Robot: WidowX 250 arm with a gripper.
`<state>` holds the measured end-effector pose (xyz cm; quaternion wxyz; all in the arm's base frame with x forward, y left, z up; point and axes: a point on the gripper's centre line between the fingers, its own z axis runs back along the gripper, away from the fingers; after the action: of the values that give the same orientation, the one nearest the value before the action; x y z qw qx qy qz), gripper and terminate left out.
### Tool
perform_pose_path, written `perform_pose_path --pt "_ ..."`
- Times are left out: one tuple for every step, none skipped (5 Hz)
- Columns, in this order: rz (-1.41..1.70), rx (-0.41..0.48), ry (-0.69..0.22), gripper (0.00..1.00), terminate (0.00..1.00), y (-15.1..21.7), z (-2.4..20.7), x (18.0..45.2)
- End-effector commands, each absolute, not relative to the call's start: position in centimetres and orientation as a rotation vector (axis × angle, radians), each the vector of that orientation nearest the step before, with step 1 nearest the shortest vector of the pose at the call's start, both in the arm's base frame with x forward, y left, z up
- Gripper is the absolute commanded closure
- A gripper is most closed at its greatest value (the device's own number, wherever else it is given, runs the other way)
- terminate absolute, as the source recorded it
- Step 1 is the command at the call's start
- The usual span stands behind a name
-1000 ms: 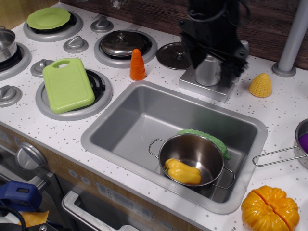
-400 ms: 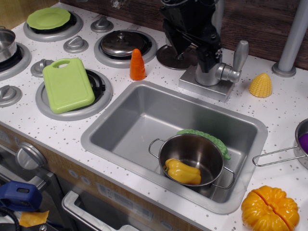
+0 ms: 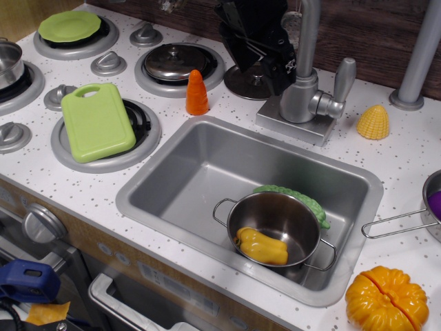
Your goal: Turn faucet front to left
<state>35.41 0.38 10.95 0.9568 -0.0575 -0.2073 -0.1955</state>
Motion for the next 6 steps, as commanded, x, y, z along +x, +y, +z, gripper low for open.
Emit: perform_pose_path --pt "-0.434 -0.103 -0.466 0.0 0.0 1.6 12.6 36.9" --pt "-0.452 -0.101 -0.466 0.0 0.0 2.2 12.6 37.3" --pt "-0.471 -0.103 -0.464 0.0 0.0 2.7 12.6 37.8" --pt "-0.489 -0.111 -0.459 0.0 0.0 3.2 12.7 38.3" --pt "-0.51 -0.113 -0.451 0.0 0.0 3.6 12.8 39.0" --pt "-0.529 -0.113 -0.444 0.0 0.0 4.1 12.9 39.5"
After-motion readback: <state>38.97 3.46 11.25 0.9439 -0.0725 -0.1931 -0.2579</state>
